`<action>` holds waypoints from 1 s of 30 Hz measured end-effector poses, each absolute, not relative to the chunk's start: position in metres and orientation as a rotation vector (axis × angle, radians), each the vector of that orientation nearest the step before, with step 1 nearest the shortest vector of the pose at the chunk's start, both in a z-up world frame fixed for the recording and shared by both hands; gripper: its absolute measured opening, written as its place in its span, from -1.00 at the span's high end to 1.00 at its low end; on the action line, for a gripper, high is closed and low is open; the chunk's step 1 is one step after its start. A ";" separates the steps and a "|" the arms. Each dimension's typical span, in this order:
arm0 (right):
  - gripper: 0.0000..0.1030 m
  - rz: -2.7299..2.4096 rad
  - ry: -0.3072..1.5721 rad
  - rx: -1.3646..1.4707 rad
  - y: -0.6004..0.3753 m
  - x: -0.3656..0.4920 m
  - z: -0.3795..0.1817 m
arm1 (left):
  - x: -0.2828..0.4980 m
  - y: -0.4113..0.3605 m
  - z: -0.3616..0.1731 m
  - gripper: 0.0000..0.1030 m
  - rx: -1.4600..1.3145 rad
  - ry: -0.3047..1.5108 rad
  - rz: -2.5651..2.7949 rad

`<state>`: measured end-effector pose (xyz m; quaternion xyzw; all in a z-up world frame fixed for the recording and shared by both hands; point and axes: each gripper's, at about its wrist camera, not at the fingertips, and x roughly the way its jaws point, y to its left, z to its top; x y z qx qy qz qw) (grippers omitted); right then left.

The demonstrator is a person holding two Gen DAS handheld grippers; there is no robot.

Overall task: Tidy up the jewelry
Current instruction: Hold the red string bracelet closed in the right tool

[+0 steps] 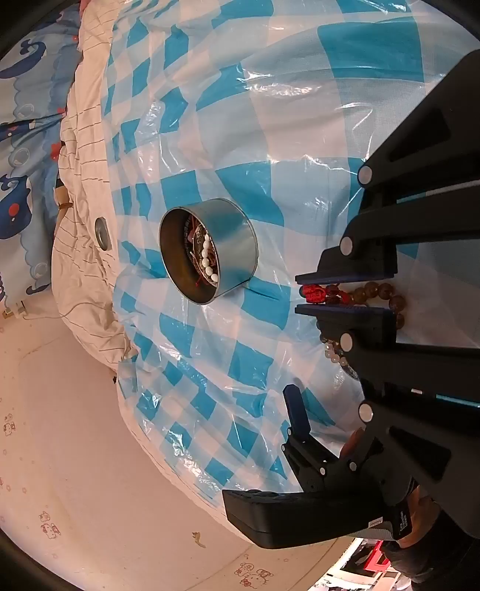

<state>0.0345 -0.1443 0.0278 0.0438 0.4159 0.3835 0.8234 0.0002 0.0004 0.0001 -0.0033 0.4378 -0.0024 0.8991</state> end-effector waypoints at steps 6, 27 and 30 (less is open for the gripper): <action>0.78 0.814 0.883 0.090 -0.144 0.034 0.028 | 0.001 0.002 -0.002 -0.85 -0.023 0.923 0.000; 0.78 0.811 0.884 0.083 -0.142 0.034 0.026 | 0.004 0.006 -0.021 -0.85 -0.014 0.980 0.002; 0.78 0.811 0.883 0.081 -0.143 0.034 0.027 | 0.004 0.006 -0.022 -0.85 -0.019 0.978 0.001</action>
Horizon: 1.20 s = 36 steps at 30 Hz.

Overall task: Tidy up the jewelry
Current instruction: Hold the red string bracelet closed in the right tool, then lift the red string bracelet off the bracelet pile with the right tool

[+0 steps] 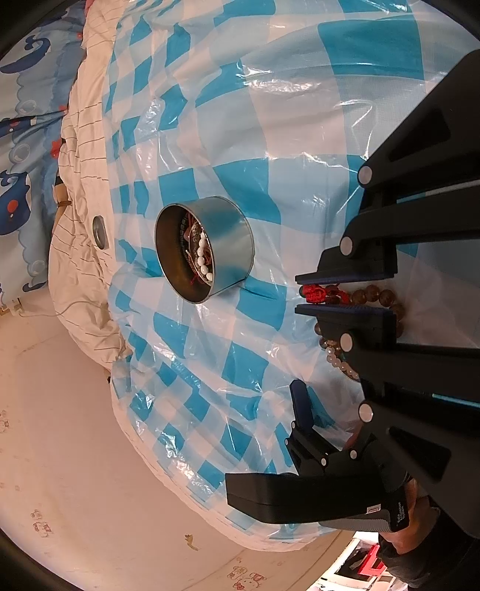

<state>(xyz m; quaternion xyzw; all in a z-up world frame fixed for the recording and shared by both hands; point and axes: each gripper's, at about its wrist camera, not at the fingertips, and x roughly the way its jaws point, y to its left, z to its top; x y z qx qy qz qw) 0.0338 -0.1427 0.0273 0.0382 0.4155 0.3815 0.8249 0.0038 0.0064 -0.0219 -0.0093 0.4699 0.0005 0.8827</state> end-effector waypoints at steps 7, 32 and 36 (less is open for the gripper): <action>0.78 0.811 0.879 0.074 -0.138 0.033 0.027 | 0.004 0.009 -0.022 -0.85 -0.033 0.977 -0.006; 0.70 0.789 0.914 0.030 -0.139 0.032 0.017 | -0.005 0.008 -0.011 -0.85 -0.058 0.894 -0.070; 0.43 0.788 0.932 0.020 -0.136 0.033 0.014 | -0.004 0.011 -0.011 -0.85 -0.068 0.900 -0.067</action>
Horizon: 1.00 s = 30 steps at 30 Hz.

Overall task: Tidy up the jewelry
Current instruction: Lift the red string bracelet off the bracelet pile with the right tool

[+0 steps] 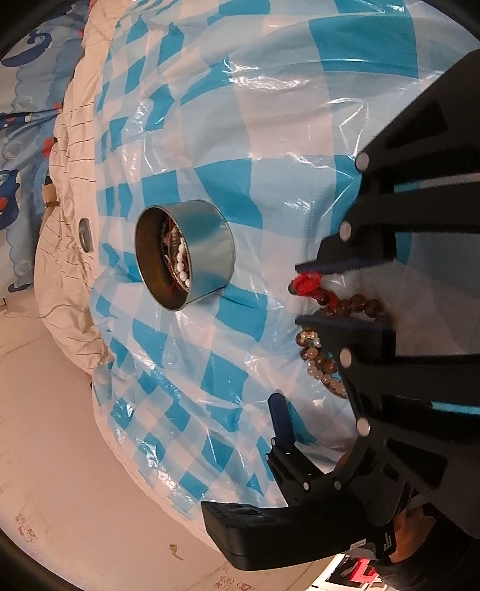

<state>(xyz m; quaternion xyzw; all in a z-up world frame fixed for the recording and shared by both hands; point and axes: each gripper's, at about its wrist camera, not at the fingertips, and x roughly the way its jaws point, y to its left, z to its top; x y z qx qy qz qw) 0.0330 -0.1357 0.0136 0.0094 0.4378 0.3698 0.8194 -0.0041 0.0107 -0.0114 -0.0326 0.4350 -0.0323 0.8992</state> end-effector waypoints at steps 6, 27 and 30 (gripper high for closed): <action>0.22 0.777 0.945 0.000 -0.135 0.033 0.011 | -0.005 0.008 -0.011 -0.85 -0.082 0.899 -0.109; 0.13 0.729 0.961 -0.059 -0.128 0.034 0.002 | -0.003 0.006 -0.017 -0.85 -0.107 0.928 -0.109; 0.13 0.729 0.961 -0.059 -0.128 0.034 0.002 | -0.004 0.004 -0.017 -0.85 -0.094 0.927 -0.101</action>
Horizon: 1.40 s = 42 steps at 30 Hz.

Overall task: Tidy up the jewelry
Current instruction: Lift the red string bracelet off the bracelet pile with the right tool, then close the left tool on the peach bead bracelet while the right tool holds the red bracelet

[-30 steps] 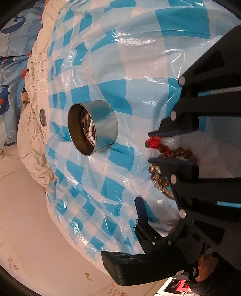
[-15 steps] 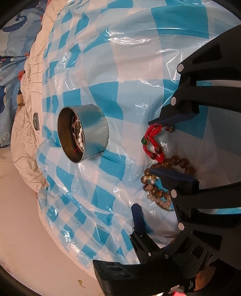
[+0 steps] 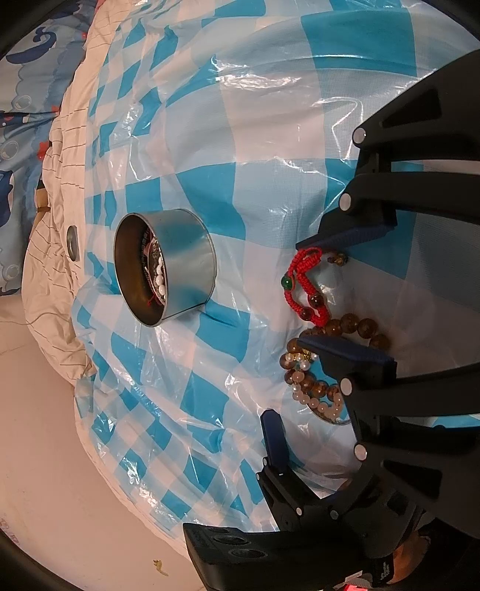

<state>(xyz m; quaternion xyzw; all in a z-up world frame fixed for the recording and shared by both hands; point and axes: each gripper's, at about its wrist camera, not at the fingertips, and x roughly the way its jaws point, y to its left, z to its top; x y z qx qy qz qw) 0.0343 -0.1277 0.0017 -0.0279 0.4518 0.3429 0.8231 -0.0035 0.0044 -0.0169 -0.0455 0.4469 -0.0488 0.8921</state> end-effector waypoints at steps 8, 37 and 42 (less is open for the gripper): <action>0.14 0.731 0.958 -0.048 -0.128 0.036 0.000 | -0.004 0.003 -0.016 -0.85 -0.084 0.924 -0.091; 0.70 0.724 0.960 0.050 -0.140 0.041 0.005 | -0.007 0.010 -0.013 -0.85 -0.154 0.886 -0.100; 0.70 0.720 0.975 0.053 -0.139 0.042 0.002 | -0.008 0.009 -0.015 -0.45 -0.139 0.885 -0.097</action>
